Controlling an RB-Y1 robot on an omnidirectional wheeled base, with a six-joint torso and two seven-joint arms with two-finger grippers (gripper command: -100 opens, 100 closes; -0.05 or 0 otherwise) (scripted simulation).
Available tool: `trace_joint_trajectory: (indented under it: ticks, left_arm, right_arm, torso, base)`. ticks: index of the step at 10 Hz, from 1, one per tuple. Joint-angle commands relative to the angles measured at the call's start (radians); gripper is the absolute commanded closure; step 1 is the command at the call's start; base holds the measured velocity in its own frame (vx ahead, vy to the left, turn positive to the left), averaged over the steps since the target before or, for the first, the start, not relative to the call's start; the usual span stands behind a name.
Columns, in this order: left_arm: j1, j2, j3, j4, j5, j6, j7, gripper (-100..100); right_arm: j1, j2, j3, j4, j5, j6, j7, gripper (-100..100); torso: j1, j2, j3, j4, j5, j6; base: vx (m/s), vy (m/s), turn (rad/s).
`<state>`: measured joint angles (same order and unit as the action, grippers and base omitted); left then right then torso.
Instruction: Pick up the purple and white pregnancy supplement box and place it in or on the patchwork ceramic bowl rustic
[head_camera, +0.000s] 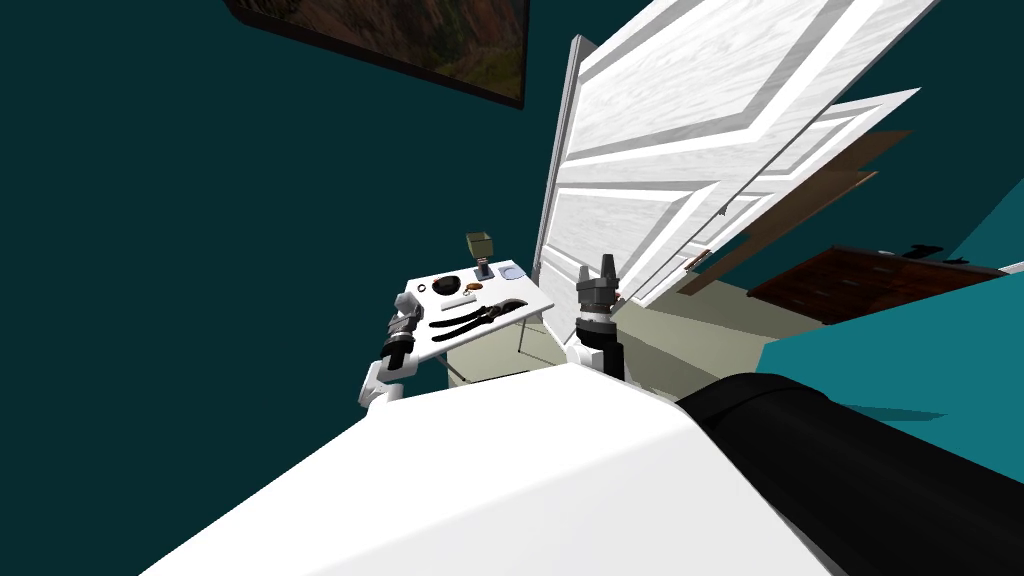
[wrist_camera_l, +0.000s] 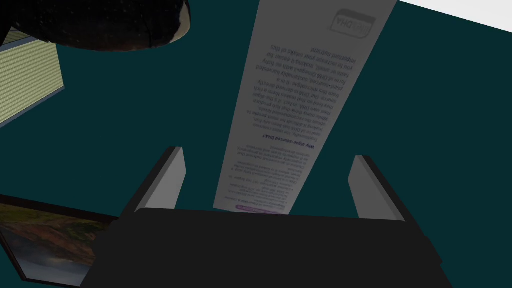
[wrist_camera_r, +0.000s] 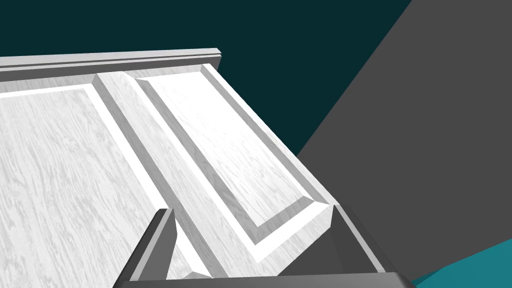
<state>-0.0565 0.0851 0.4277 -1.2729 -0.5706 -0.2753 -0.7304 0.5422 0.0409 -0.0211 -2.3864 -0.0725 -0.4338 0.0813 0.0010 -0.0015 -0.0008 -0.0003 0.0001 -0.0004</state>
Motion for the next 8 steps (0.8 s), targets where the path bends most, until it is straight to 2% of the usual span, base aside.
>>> trace_joint_trajectory:
  ticks: [1, 2, 3, 4, 8]
  left_arm:
    - [0.0, 0.0, 0.0, 0.0, 0.0, 0.0, 0.0, -100]
    - [0.0, -0.001, 0.0, 0.001, -0.001, 0.003, -0.004, 0]
    - [0.0, -0.001, 0.0, 0.001, -0.001, 0.003, -0.003, -100]
    - [0.0, -0.001, 0.0, 0.001, -0.001, 0.003, -0.003, 100]
    - [0.0, -0.001, 0.0, 0.001, -0.001, 0.003, -0.004, 100]
  right_arm:
    - [0.0, 0.0, 0.0, 0.0, 0.0, 0.0, 0.0, 0]
    - [0.0, 0.0, 0.0, 0.0, 0.0, 0.0, 0.0, 0]
    - [0.0, 0.0, 0.0, 0.0, 0.0, 0.0, 0.0, 0]
    - [0.0, 0.0, 0.0, 0.0, 0.0, 0.0, 0.0, 0]
    - [0.0, 0.0, 0.0, 0.0, 0.0, 0.0, 0.0, 0]
  torso:
    - [0.0, 0.0, 0.0, 0.0, 0.0, 0.0]
    - [0.0, 0.001, 0.0, 0.0, 0.0, 0.0]
    - [-0.001, 0.001, 0.001, 0.0, 0.0, 0.0]
    - [-0.001, 0.001, 0.001, 0.0, 0.0, 0.0]
    - [0.0, 0.0, 0.0, 0.0, 0.0, 0.0]
  base:
    - [0.014, 0.01, -0.008]
    - [0.0, 0.0, 0.0]
    - [0.0, 0.0, 0.0]
    - [0.0, 0.0, 0.0]
    - [0.0, 0.0, 0.0]
